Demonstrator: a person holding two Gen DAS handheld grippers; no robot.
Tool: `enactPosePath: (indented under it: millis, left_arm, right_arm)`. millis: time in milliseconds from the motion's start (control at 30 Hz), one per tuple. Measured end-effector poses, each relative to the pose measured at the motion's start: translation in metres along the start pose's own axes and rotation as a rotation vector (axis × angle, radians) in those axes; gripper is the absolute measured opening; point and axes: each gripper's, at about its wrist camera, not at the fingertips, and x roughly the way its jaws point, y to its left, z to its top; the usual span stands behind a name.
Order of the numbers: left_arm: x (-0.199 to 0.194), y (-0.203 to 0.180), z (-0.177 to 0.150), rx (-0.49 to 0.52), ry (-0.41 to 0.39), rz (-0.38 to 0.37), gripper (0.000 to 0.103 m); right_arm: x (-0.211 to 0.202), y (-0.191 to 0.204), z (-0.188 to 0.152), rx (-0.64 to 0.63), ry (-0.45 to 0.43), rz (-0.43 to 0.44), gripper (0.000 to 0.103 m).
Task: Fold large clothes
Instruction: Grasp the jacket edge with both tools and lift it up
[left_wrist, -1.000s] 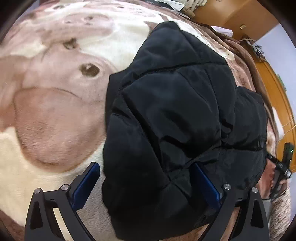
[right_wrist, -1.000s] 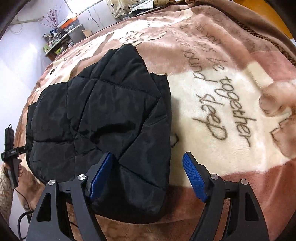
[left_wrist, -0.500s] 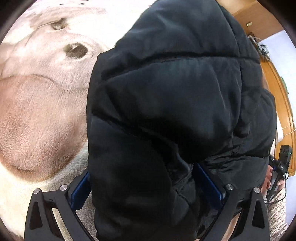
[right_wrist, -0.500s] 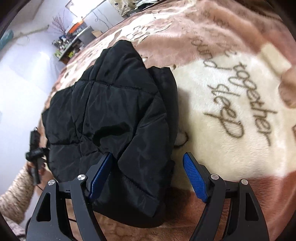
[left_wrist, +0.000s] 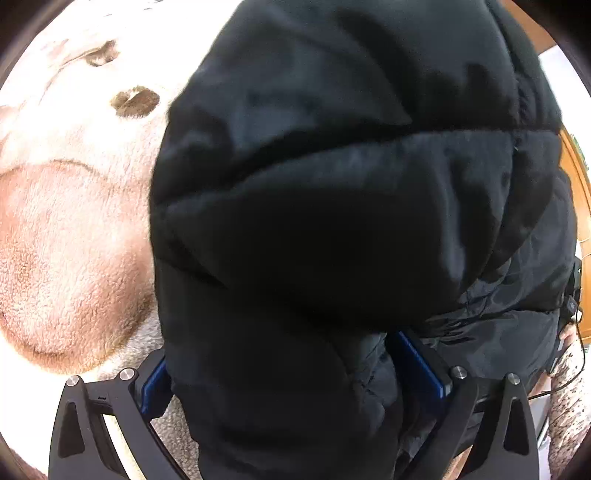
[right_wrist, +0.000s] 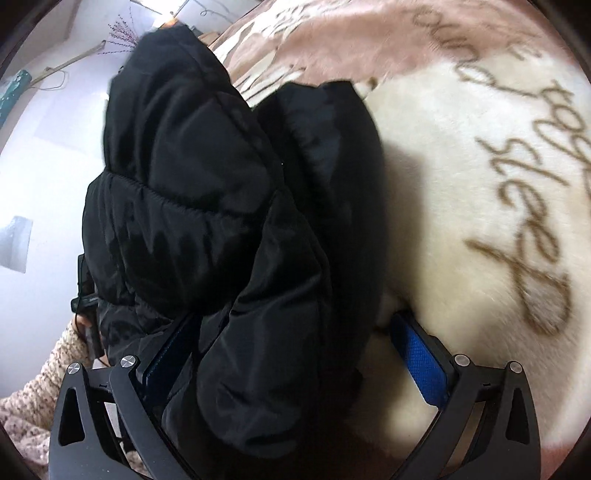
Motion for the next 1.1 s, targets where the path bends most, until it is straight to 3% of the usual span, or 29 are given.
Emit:
enactPosePath:
  millis: [200, 267, 367, 500, 567, 733, 833, 967, 1100]
  left_arm:
    - [0.005, -0.009, 0.004, -0.008, 0.002, 0.006, 0.103]
    - [0.008, -0.012, 0.004, -0.006, 0.004, 0.02, 0.103]
    - [0.011, -0.025, 0.006, -0.006, 0.01, 0.043, 0.103]
    - [0.015, -0.037, 0.008, -0.01, 0.022, 0.064, 0.103]
    - [0.018, -0.043, 0.003, -0.004, 0.015, 0.08, 0.098]
    - [0.015, -0.07, 0.001, 0.048, -0.003, 0.114, 0.076]
    - [0.018, -0.079, 0.004, 0.039, 0.002, 0.116, 0.076]
    - [0.023, -0.072, 0.007, -0.021, 0.023, 0.067, 0.084]
    - [0.025, -0.083, 0.01, -0.034, 0.032, 0.086, 0.084]
  right_arm:
    - [0.013, 0.02, 0.004, -0.049, 0.039, -0.068, 0.1]
    - [0.015, 0.03, 0.002, -0.065, 0.032, -0.088, 0.08]
    - [0.015, 0.053, -0.001, -0.141, 0.009, -0.173, 0.069]
    - [0.019, 0.073, -0.003, -0.195, 0.003, -0.272, 0.065]
    - [0.021, 0.081, -0.005, -0.21, -0.008, -0.306, 0.061]
    - [0.027, 0.102, -0.014, -0.26, -0.036, -0.396, 0.056]
    - [0.032, 0.106, -0.018, -0.253, -0.038, -0.395, 0.056]
    - [0.031, 0.102, -0.021, -0.242, -0.041, -0.398, 0.056]
    - [0.027, 0.097, -0.015, -0.231, -0.043, -0.415, 0.056]
